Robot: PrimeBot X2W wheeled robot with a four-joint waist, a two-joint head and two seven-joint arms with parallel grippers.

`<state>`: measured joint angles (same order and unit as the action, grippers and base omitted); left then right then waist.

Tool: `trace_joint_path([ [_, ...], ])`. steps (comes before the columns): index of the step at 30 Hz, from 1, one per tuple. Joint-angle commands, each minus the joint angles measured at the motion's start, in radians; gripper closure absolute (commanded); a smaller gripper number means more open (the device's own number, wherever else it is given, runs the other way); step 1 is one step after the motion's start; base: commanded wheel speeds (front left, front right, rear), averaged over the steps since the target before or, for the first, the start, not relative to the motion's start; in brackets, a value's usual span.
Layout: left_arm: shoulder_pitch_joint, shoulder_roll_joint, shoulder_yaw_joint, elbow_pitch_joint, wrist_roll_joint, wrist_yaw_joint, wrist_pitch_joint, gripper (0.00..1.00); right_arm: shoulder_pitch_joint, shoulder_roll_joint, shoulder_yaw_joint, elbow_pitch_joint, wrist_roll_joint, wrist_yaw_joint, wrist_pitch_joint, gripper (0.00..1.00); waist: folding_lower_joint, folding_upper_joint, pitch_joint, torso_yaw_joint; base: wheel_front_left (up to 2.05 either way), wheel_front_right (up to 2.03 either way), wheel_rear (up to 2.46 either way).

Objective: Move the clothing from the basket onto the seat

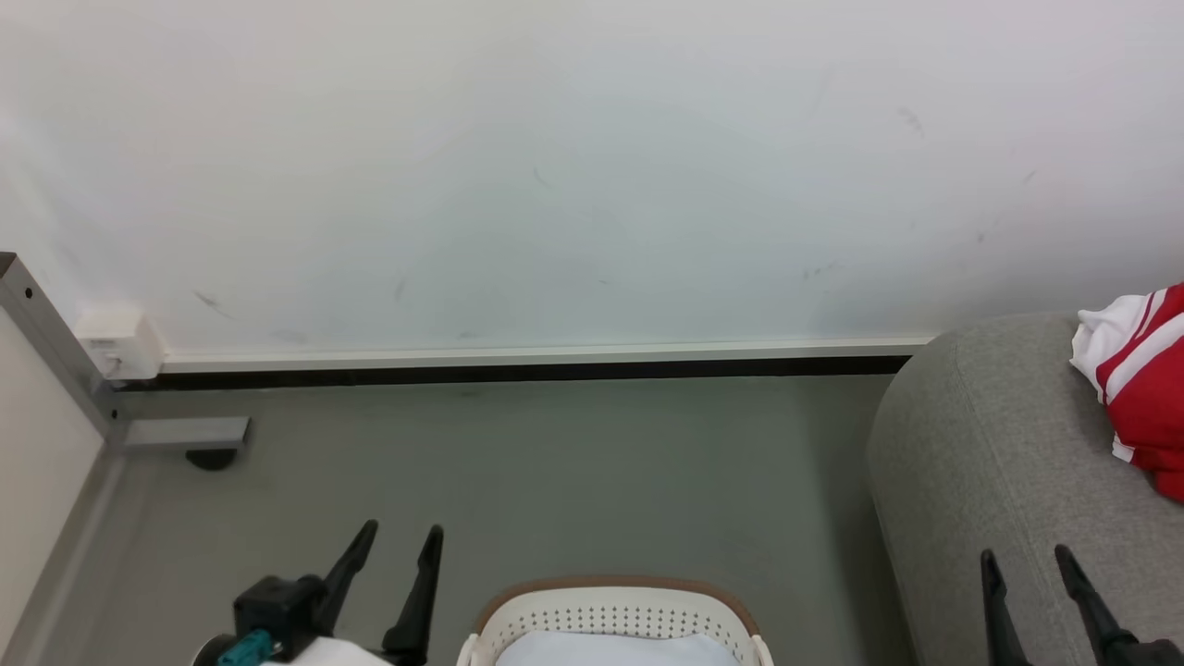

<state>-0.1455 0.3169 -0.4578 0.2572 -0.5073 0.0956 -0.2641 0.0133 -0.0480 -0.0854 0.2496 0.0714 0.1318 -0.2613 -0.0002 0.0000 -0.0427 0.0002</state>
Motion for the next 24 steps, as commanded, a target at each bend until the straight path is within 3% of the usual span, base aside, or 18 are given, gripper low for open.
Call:
trace_joint_path([
  [1, 0.029, -0.011, 0.035, 0.014, 0.021, -0.011, 0.0, 0.0, 0.018, -0.002, 0.006, 0.006, 0.012, -0.002, -0.002, 0.0, 0.0002, 0.0, -0.006, -0.002, 0.0, 0.0, 0.0],
  [12, 0.117, -0.098, 0.243, 0.063, 0.14, -0.096, 0.0, 0.0, 0.009, -0.002, 0.025, 0.034, 0.02, -0.002, -0.002, 0.0, 0.0002, 0.0, -0.027, -0.004, 0.0, 0.0, 0.0],
  [24, 0.121, -0.166, 0.358, 0.089, 0.232, -0.162, 0.0, 0.0, -0.008, -0.002, 0.038, 0.049, 0.029, -0.002, -0.002, 0.0, 0.0002, 0.0, -0.024, -0.001, 0.0, 0.0, 0.0],
])
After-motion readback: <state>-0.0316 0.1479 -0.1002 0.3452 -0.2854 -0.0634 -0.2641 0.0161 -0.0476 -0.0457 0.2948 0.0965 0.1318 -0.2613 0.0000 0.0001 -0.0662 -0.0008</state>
